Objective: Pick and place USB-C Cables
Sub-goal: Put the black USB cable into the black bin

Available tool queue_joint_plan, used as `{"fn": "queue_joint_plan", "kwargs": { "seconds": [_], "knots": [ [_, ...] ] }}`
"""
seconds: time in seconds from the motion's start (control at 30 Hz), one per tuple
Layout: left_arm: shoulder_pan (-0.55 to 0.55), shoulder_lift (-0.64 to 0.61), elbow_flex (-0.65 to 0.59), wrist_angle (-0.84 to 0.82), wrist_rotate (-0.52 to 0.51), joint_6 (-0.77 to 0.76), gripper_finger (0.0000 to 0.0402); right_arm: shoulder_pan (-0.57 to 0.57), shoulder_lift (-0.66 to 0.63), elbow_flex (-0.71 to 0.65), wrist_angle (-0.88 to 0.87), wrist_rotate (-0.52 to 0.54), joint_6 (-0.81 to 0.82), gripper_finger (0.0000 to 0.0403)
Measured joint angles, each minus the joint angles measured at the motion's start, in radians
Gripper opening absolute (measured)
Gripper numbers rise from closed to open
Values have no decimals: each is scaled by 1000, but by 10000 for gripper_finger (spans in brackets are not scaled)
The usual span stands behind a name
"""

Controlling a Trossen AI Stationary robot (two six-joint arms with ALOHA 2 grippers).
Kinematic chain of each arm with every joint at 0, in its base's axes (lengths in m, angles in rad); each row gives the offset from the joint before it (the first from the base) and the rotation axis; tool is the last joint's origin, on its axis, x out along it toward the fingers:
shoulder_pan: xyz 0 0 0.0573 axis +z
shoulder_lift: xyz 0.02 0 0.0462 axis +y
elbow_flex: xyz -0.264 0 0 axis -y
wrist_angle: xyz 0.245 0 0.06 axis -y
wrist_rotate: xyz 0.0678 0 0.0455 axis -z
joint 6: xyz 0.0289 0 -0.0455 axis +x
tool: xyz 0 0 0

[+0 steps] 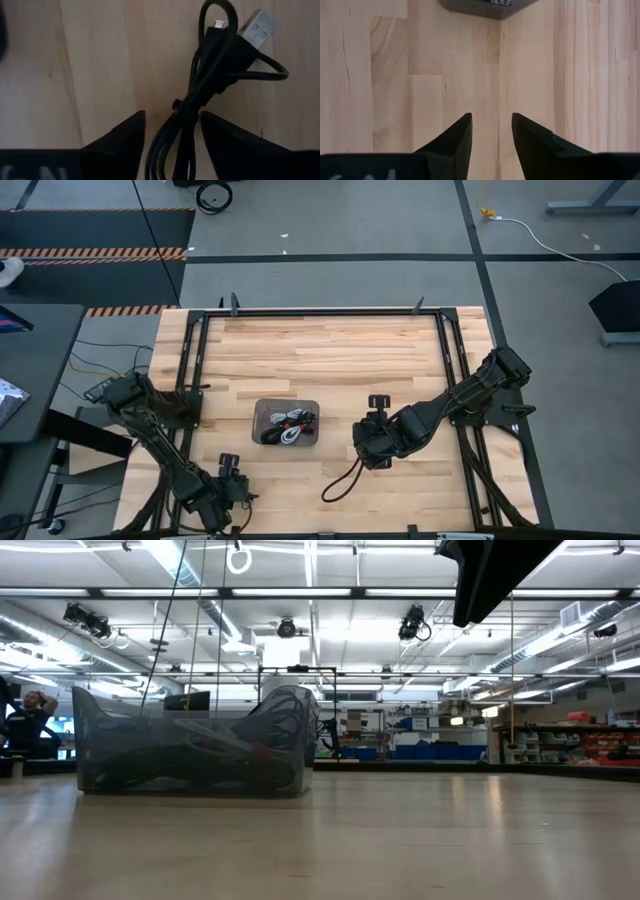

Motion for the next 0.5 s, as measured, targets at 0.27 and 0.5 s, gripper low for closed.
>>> {"fn": "queue_joint_plan", "kwargs": {
  "seconds": [0.27,0.5],
  "knots": [
    [55,0,0,-5,-3,6,43,0,0,0,0,0,0,145],
    [106,-34,7,-13,21,10,36,0,0,0,0,0,0,145]
  ]
}}
